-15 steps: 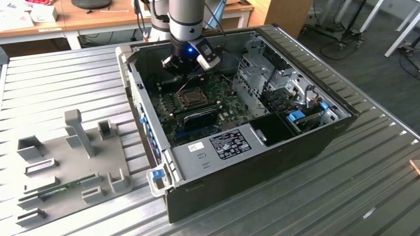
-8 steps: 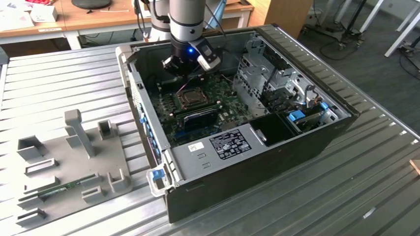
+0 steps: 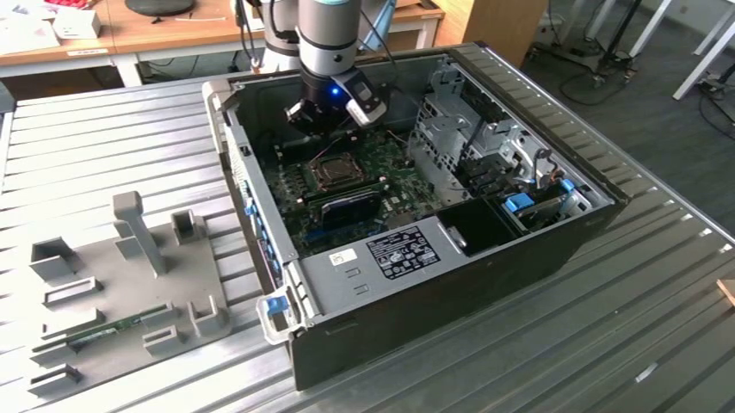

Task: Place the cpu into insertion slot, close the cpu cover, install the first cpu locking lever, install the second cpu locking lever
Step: 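Install the first cpu locking lever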

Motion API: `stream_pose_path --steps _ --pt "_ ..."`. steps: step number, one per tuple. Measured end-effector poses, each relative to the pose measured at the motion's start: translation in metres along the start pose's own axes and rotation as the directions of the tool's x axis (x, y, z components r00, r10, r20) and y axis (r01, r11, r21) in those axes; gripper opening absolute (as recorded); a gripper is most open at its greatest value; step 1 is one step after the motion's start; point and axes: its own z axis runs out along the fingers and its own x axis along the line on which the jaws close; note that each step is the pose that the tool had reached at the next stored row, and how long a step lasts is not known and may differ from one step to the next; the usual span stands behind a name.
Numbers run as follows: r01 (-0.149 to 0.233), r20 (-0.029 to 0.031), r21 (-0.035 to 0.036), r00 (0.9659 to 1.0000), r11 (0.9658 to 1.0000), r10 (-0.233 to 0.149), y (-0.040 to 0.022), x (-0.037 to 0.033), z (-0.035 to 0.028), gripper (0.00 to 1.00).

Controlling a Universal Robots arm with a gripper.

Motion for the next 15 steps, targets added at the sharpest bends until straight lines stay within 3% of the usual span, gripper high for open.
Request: stream_pose_path --steps 15 --pt "0.0 -0.0024 0.0001 1.0 1.0 0.0 -0.0001 -0.004 0.0008 0.11"
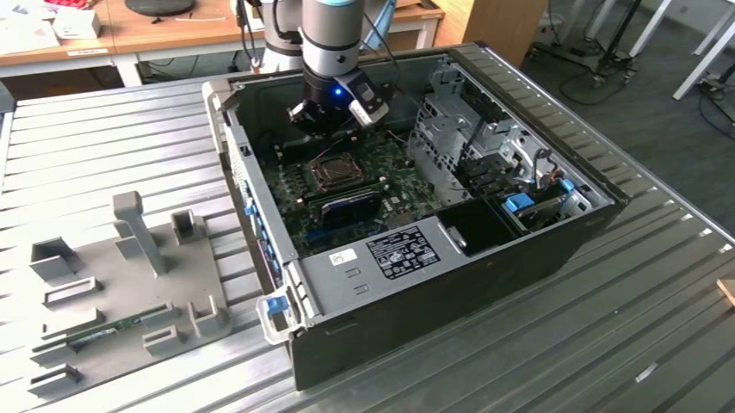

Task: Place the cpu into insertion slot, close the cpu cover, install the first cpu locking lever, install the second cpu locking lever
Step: 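Install the first cpu locking lever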

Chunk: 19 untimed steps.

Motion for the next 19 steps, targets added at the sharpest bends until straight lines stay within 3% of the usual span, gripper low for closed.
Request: stream_pose_path --steps 19 --pt "0.0 0.0 0.0004 1.0 1.0 0.0 -0.0025 -0.002 0.0085 0.11"
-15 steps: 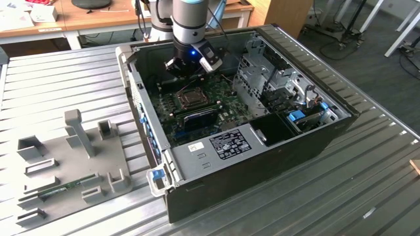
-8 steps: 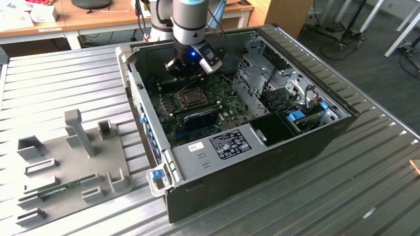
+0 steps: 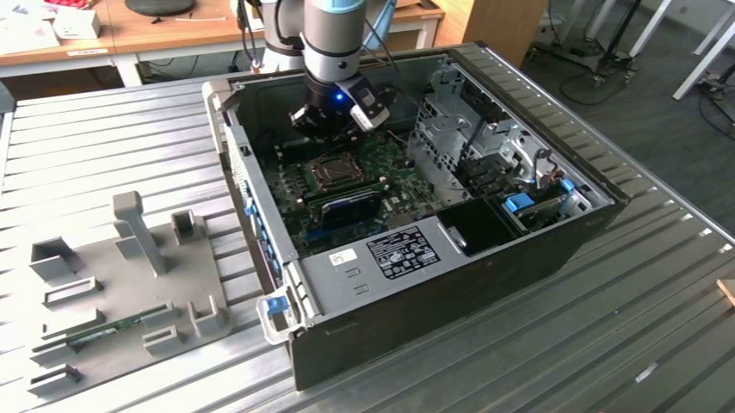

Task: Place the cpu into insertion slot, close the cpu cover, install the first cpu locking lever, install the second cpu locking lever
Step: 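Install the first cpu locking lever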

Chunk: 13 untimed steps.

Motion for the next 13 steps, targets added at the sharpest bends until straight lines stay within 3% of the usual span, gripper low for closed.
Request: stream_pose_path --steps 13 --pt "0.0 0.0 0.0 1.0 1.0 0.0 0.0011 -0.0035 0.0023 0.11"
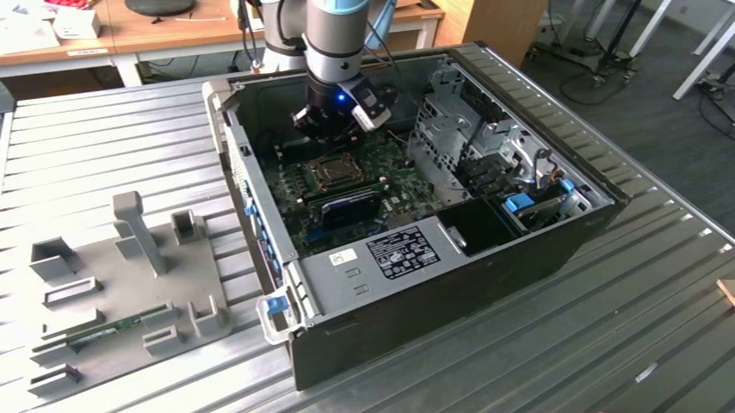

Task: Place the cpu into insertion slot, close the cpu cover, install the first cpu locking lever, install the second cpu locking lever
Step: 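Install the first cpu locking lever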

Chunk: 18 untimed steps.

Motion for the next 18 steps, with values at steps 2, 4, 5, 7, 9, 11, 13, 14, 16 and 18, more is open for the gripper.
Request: stream_pose_path --steps 2,4,5,7,9,11,13,14,16,18 --pt "0.0 0.0 0.0001 1.0 1.0 0.0 0.0001 -0.0002 0.0001 0.11" --pt "0.0 0.0 0.0001 1.0 1.0 0.0 0.0001 -0.0003 0.0002 0.11" --pt "0.0 -0.0001 0.0002 1.0 1.0 0.0 0.0001 -0.0004 0.0002 0.11" --pt "0.0 0.0 0.0 1.0 1.0 0.0 0.0001 -0.001 0.0007 0.11" --pt "0.0 0.0001 0.0007 1.0 1.0 0.0 0.0 -0.0013 0.0014 0.11" --pt "0.0 0.0 0.0013 1.0 1.0 0.0 -0.0002 -0.0016 0.0021 0.11" --pt "0.0 0.0 0.0018 1.0 1.0 0.0 -0.0003 -0.0019 0.0025 0.11" --pt "0.0 -0.0001 0.0018 1.0 1.0 0.0 -0.0003 -0.002 0.0026 0.11" --pt "0.0 0.0001 0.0016 1.0 1.0 0.0 -0.0003 -0.0021 0.003 0.11" --pt "0.0 0.0001 0.0015 1.0 1.0 0.0 -0.0003 -0.0024 0.0034 0.11"
